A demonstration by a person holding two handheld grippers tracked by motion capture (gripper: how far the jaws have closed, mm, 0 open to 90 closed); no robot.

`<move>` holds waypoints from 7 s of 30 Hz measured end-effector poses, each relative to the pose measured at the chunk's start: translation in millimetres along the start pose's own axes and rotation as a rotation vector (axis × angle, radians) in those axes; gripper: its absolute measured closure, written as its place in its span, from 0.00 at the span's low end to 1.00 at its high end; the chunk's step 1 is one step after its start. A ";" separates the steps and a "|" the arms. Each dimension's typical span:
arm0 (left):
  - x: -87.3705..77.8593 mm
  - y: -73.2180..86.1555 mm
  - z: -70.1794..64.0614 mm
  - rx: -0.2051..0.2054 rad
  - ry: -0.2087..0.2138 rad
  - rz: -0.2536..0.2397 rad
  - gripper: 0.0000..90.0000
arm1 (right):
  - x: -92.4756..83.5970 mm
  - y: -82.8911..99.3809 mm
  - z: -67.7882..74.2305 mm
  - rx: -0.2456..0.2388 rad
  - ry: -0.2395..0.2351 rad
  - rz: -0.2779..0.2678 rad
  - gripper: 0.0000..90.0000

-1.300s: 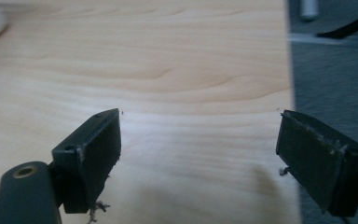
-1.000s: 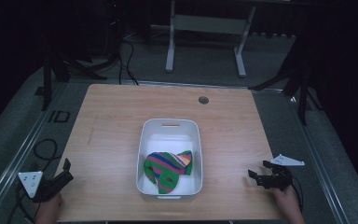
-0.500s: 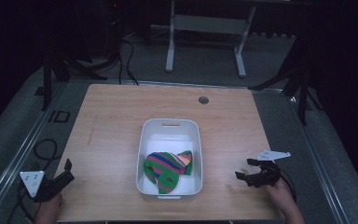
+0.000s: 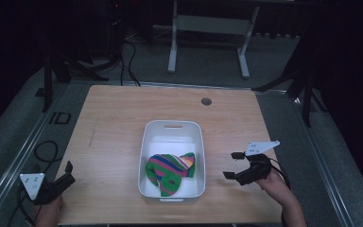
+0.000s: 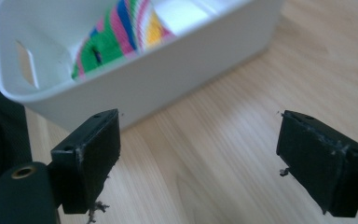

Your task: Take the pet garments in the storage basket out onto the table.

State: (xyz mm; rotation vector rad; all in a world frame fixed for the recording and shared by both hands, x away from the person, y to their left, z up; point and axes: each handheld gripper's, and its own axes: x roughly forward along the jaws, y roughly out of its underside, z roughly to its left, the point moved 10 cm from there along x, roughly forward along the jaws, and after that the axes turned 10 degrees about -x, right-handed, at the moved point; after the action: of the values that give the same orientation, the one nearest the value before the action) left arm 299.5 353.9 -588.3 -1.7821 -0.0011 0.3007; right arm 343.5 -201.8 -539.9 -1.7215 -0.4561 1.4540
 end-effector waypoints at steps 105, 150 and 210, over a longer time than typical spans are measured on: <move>0.7 0.4 -0.7 -0.013 0.017 0.008 0.01 | 42.8 -212.8 30.9 -0.348 -0.017 0.057 0.89; 0.8 0.7 -0.9 -0.002 0.018 0.012 0.01 | -68.3 -118.4 -76.7 -0.083 0.310 0.016 0.89; 0.7 0.8 -1.7 0.003 0.022 0.012 0.01 | 73.4 10.7 -99.5 0.085 0.234 0.225 0.57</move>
State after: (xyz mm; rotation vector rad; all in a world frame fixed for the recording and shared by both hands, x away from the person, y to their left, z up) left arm 300.4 352.2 -588.9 -1.7827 0.0259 0.2899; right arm 454.0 -190.2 -595.1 -1.8922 -0.0758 1.3804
